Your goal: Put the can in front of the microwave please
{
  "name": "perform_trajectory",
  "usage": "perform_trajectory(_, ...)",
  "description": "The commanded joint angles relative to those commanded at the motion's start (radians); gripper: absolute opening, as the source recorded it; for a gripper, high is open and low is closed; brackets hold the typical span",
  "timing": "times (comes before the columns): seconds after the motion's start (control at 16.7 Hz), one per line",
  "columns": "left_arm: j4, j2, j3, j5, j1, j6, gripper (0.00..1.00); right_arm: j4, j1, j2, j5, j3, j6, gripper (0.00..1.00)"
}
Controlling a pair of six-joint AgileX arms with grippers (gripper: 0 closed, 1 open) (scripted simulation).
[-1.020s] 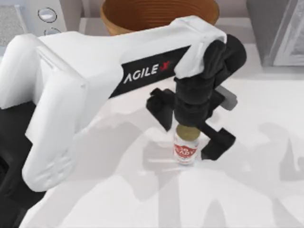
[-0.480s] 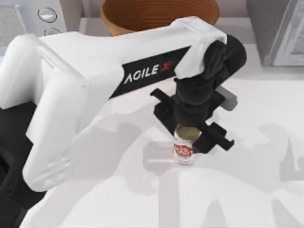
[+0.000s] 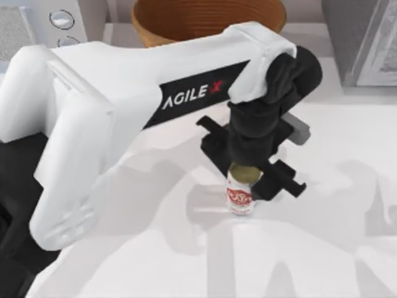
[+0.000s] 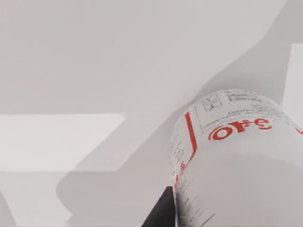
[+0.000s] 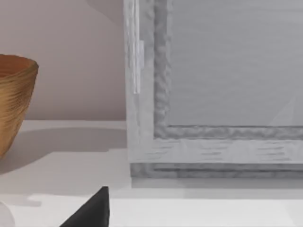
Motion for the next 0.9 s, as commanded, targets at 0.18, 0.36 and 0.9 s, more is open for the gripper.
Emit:
perform_trajectory(0.18, 0.000, 0.000, 0.000, 0.000, 0.000, 0.000, 0.00, 0.000, 0.000, 0.000, 0.000, 0.000, 0.000, 1.00)
perform_trajectory(0.36, -0.018, -0.001, 0.018, 0.001, 0.001, 0.001, 0.00, 0.000, 0.000, 0.000, 0.000, 0.000, 0.000, 1.00)
perform_trajectory(0.9, -0.148, -0.007, 0.137, 0.000, 0.001, 0.001, 0.00, 0.000, 0.000, 0.000, 0.000, 0.000, 0.000, 1.00)
